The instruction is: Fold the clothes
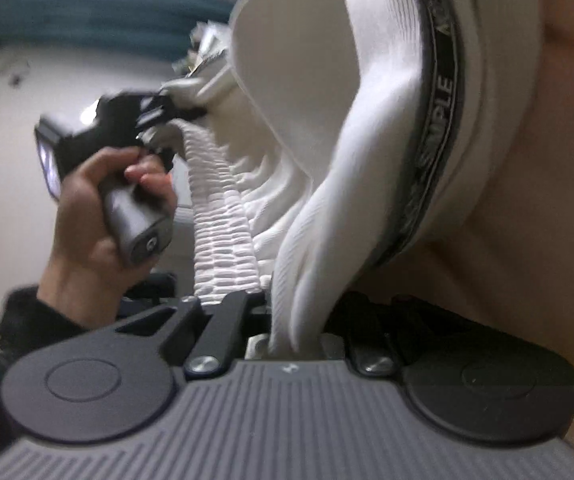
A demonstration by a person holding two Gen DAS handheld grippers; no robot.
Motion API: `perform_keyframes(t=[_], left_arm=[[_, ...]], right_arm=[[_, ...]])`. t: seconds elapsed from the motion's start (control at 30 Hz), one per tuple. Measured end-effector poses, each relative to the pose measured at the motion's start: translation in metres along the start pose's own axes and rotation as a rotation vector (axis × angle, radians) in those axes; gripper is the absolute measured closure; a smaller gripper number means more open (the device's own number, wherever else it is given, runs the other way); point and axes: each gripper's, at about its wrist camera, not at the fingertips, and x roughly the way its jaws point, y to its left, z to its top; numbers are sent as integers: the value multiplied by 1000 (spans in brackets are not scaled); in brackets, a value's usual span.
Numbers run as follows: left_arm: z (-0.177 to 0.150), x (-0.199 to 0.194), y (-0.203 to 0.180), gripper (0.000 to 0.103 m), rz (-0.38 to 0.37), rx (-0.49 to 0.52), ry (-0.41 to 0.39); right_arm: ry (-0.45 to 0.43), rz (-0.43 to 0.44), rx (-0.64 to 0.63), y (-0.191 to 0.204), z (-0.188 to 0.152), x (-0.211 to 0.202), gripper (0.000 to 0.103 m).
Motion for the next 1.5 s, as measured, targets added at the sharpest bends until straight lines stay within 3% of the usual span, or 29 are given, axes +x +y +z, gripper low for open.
perform_keyframes(t=[0.13, 0.2, 0.23, 0.27, 0.33, 0.37, 0.43, 0.6, 0.8, 1.0, 1.17, 1.3, 1.5], left_arm=[[-9, 15, 8, 87, -10, -61, 32], [-13, 7, 13, 79, -11, -67, 17], [-12, 1, 13, 69, -1, -59, 7], [-13, -9, 13, 63, 5, -50, -2], [-15, -32, 12, 53, 0, -45, -33], [-16, -45, 12, 48, -7, -45, -51], [-21, -77, 9, 38, -2, -46, -96], [-45, -169, -9, 32, -35, 41, -227], [-102, -260, -30, 32, -118, 113, -312], [-172, -318, -55, 32, -165, 226, -376], [-224, -326, -68, 31, -232, 225, -318], [-255, -309, -80, 29, -236, 282, -270], [-263, -258, -104, 28, -207, 338, -210]], right_arm=[[50, -18, -85, 7, 11, 1, 86], [60, -37, -129, 14, 13, -7, 81], [56, -54, -153, 17, 10, -14, 78], [50, -72, -178, 20, 6, -21, 69], [43, -91, -219, 27, -1, -37, 39], [42, -85, -234, 32, -5, -47, 14], [21, -96, -282, 42, -11, -68, 13], [-84, -165, -460, 72, -39, -139, 13], [-308, -250, -679, 92, -56, -222, 13], [-534, -333, -827, 71, -62, -279, 13], [-641, -408, -802, 31, -49, -306, 13], [-644, -438, -724, 5, -43, -325, 13], [-677, -423, -632, -9, -27, -349, 13]])
